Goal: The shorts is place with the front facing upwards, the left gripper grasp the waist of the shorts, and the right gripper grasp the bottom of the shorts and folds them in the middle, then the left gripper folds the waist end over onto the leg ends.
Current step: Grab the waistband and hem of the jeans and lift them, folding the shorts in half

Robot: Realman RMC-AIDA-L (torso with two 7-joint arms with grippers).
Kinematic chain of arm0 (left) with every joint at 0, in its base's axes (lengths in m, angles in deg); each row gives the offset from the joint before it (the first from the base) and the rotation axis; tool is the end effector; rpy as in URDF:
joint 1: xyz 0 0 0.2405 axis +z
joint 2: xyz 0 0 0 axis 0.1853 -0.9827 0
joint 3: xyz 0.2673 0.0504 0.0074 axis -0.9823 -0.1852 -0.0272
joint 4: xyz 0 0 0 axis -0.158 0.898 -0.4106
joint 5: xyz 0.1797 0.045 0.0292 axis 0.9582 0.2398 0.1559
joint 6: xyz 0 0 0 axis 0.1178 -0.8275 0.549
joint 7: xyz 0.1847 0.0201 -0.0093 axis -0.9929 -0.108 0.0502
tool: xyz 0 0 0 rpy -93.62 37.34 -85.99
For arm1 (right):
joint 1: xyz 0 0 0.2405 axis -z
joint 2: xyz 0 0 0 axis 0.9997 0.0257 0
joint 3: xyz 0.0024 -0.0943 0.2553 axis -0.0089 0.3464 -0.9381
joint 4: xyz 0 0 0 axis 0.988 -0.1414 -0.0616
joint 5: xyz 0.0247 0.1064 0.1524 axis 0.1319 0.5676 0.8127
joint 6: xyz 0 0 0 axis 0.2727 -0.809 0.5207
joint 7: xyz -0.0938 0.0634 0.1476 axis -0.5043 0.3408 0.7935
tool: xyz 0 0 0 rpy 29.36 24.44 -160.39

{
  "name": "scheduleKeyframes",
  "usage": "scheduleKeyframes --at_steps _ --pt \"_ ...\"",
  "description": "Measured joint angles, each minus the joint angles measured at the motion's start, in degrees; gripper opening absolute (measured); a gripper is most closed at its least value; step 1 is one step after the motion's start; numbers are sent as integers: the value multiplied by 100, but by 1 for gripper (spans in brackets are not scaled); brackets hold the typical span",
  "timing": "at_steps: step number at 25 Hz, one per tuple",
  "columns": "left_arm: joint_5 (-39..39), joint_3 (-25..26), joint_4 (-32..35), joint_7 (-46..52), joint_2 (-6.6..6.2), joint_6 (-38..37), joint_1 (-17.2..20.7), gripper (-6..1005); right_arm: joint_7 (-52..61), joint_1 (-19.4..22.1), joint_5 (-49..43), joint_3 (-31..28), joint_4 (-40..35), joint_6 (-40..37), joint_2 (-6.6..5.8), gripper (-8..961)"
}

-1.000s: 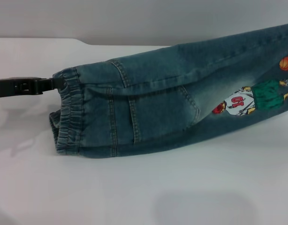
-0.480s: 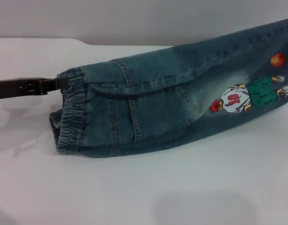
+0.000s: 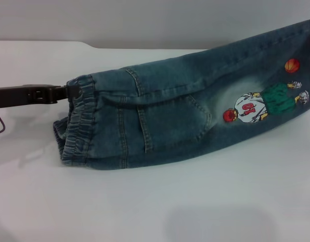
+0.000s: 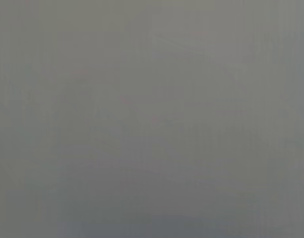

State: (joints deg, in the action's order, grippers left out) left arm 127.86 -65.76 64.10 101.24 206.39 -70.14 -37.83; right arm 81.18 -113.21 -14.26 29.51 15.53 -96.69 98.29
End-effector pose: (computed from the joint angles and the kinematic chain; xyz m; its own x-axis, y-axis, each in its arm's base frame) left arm -0.2631 0.3618 0.0094 0.5057 0.6883 0.5201 0.8421 -0.5247 -0.1244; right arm 0.3050 0.4111 0.0566 0.6823 -0.1391 -0.7177 -0.7064 -0.3783 -0.5982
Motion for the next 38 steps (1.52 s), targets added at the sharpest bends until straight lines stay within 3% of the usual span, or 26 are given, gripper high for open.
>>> scheduleKeyframes --at_steps 19,25,35,38 --pt "-82 -252 -283 84 14 537 -53 45 -27 -162 0 156 136 248 1 43" --pt "-177 -253 -428 111 21 760 -43 46 -33 -180 0 287 137 404 1 247" --pt "-240 -255 -472 102 20 1031 135 500 -48 -106 0 416 137 312 22 456" --pt "-245 -262 -524 101 19 1041 137 564 -48 -65 0 519 132 280 26 543"
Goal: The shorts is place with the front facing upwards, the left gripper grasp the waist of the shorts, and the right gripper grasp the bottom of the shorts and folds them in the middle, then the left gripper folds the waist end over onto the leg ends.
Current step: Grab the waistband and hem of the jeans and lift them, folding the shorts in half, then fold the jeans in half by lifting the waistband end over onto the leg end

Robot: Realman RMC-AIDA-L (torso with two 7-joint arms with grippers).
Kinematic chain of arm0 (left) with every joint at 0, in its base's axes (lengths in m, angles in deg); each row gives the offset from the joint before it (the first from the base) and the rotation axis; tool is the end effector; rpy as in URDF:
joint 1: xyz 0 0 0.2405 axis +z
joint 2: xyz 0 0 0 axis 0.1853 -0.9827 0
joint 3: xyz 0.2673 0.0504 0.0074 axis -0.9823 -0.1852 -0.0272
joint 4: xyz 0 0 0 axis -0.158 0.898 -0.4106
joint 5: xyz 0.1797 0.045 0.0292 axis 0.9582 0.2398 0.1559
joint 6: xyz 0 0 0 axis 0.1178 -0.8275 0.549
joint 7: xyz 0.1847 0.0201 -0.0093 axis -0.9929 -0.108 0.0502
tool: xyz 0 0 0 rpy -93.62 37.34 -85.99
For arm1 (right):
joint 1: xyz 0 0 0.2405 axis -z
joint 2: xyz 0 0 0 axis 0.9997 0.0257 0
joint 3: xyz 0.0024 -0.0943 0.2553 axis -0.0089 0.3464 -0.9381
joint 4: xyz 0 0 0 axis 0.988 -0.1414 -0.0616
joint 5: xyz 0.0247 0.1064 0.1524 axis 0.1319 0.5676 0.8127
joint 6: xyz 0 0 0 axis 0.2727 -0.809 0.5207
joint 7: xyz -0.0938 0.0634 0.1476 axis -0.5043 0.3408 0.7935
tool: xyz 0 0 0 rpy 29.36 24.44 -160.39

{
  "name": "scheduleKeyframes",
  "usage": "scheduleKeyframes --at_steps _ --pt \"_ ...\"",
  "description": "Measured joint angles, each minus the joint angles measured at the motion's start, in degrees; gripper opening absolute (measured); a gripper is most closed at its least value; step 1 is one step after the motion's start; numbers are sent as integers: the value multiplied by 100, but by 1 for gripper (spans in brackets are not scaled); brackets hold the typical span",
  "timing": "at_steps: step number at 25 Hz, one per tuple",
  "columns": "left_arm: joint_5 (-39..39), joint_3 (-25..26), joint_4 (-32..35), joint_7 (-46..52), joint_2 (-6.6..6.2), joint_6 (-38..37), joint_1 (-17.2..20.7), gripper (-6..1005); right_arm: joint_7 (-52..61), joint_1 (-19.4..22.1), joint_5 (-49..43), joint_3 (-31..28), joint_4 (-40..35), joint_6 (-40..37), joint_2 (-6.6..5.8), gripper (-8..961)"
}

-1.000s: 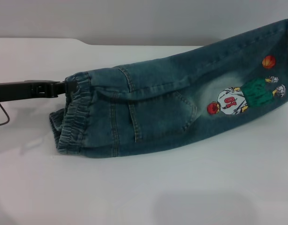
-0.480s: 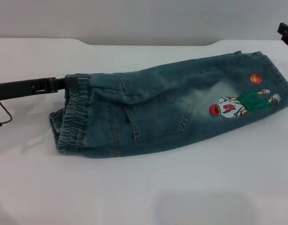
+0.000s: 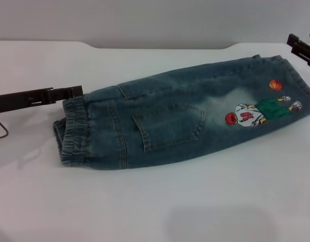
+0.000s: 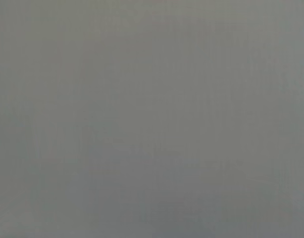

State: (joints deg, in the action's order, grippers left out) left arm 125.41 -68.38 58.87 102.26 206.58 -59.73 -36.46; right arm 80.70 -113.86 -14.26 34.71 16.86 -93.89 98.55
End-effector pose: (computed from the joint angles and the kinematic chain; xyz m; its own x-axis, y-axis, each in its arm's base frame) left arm -0.2875 0.3712 -0.0009 0.4050 0.7072 0.5795 0.9058 -0.3964 -0.1493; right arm 0.2997 0.4140 0.0323 0.7099 -0.1843 -0.6797 -0.6822 -0.4198 -0.5986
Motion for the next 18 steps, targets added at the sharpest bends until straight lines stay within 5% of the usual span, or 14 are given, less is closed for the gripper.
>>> scheduleKeyframes --at_steps 4,11,18 --pt "-22 0 -14 -17 -20 -52 -7 649 -17 43 12 82 -43 -107 6 674" --pt "74 1 296 154 -191 -471 -88 841 -100 130 10 174 -139 -593 2 671" --pt "916 35 848 867 -412 -832 -369 824 -535 319 308 180 -116 -1207 14 669"
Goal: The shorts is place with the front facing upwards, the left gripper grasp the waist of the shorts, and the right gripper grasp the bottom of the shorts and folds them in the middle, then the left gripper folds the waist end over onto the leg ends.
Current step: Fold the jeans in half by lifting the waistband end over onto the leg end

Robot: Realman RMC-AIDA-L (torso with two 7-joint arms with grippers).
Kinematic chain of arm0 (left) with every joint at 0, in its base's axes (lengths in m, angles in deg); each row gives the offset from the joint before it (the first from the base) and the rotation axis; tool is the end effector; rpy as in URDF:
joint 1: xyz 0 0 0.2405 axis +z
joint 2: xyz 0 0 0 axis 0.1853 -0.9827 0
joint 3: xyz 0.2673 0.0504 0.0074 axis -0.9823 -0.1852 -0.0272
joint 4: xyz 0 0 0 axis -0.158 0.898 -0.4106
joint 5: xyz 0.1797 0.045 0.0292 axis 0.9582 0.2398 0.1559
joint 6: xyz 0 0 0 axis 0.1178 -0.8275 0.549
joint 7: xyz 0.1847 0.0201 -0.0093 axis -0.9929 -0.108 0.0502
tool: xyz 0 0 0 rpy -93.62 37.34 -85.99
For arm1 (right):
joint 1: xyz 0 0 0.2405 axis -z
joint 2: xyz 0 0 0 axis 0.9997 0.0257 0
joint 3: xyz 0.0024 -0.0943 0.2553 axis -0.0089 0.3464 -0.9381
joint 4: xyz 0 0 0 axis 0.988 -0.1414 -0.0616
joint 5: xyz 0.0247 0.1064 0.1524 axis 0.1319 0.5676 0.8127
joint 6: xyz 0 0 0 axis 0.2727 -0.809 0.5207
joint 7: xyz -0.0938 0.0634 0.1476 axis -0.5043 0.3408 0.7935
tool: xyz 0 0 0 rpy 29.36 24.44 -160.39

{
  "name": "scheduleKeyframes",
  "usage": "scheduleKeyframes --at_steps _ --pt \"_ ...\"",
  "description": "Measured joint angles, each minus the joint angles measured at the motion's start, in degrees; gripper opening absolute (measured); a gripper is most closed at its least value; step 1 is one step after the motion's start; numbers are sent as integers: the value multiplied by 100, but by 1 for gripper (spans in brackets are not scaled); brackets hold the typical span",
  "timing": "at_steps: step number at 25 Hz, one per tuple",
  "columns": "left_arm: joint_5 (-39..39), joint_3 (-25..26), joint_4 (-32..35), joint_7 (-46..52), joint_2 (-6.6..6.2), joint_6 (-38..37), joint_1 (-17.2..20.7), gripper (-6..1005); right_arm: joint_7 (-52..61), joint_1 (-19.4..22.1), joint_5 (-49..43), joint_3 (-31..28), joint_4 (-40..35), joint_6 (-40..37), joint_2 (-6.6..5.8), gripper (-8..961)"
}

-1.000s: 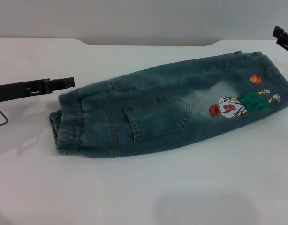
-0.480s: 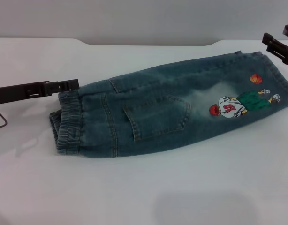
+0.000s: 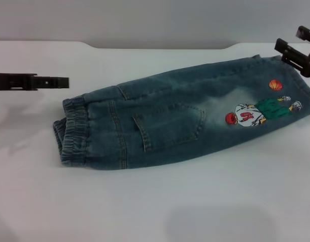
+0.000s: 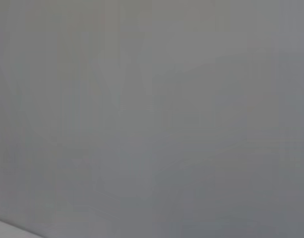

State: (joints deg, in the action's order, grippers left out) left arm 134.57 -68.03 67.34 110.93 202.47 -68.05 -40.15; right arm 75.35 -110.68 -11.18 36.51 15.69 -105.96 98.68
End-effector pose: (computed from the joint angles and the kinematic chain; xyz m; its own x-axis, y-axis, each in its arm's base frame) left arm -0.2747 0.3817 0.0375 0.4979 0.7368 0.4573 0.8669 -0.4372 -0.2394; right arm 0.2769 0.3857 0.0260 0.7285 -0.0715 -0.6813 -0.5911 -0.5682 -0.5725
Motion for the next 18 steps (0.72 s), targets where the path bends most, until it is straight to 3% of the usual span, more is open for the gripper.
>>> scheduleKeyframes --at_steps 4,9,15,18 --pt "820 -27 372 311 -74 -484 -205 813 -94 147 137 -30 15 -258 -1 669" --pt "1871 -20 937 352 -9 -1222 -392 799 -105 263 196 -41 38 -418 -13 669" --pt "2014 -186 1014 163 88 -1355 -400 783 -163 312 229 -47 42 -621 -6 668" --pt "2030 -365 982 -88 165 -1335 -356 670 -188 325 233 -53 49 -700 -7 668"
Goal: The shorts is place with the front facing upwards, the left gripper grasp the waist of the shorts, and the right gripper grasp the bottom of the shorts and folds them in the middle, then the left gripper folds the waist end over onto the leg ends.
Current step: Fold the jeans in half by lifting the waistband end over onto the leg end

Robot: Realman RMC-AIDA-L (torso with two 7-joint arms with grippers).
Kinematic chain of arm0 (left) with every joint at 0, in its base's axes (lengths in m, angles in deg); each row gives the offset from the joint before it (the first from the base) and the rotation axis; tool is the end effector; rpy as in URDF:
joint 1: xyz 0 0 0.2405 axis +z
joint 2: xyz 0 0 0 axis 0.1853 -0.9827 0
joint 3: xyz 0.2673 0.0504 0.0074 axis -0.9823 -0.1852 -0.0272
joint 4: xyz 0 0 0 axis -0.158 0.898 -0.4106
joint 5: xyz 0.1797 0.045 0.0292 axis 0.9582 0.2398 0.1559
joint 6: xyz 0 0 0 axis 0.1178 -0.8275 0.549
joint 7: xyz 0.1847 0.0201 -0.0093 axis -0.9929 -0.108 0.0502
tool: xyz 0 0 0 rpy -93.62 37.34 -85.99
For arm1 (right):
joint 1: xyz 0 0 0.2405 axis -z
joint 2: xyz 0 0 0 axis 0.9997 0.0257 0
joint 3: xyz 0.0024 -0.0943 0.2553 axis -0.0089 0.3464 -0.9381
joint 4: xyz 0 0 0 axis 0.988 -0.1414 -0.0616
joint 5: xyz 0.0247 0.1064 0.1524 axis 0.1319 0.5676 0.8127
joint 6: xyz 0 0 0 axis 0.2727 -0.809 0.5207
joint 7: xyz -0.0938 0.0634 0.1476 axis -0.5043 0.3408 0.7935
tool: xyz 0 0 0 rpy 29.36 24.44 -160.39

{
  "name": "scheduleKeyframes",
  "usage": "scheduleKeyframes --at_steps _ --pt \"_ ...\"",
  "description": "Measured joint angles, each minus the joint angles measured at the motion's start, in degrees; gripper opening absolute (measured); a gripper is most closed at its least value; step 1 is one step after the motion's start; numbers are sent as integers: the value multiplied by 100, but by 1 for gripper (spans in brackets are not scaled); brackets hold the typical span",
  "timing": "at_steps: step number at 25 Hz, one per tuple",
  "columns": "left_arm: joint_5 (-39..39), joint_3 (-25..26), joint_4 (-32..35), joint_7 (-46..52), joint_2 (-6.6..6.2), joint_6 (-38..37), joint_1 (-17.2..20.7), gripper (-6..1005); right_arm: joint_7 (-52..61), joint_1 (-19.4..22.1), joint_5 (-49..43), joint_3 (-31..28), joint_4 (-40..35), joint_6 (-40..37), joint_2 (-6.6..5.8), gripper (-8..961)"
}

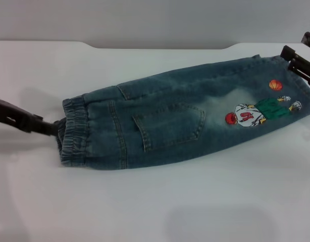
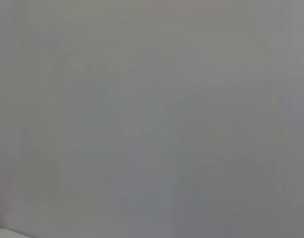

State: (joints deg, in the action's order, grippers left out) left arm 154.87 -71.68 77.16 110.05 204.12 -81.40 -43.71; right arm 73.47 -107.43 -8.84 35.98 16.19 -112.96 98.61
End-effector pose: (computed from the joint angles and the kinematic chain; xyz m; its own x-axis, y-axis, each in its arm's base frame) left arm -0.2767 0.3551 0.0282 0.6432 0.7638 0.0541 0.7216 -0.5809 -0.3765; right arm 0.2787 0.3607 0.0291 0.6975 -0.0332 -0.7158 -0.5857 -0.6018 -0.5429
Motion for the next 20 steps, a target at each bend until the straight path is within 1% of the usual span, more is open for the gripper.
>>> scheduleKeyframes --at_steps 2,8,13,20 --pt "10 -44 -41 -210 41 20 24 594 -16 10 5 0 5 -27 -1 668" --pt "29 -62 -386 -761 60 164 51 587 -112 68 65 1 16 -135 -7 668" --pt "281 -93 -705 -802 46 529 52 584 -116 72 76 2 7 -162 -7 668" --pt "398 -105 -968 -928 102 629 46 580 -116 68 130 2 17 -167 -6 667"
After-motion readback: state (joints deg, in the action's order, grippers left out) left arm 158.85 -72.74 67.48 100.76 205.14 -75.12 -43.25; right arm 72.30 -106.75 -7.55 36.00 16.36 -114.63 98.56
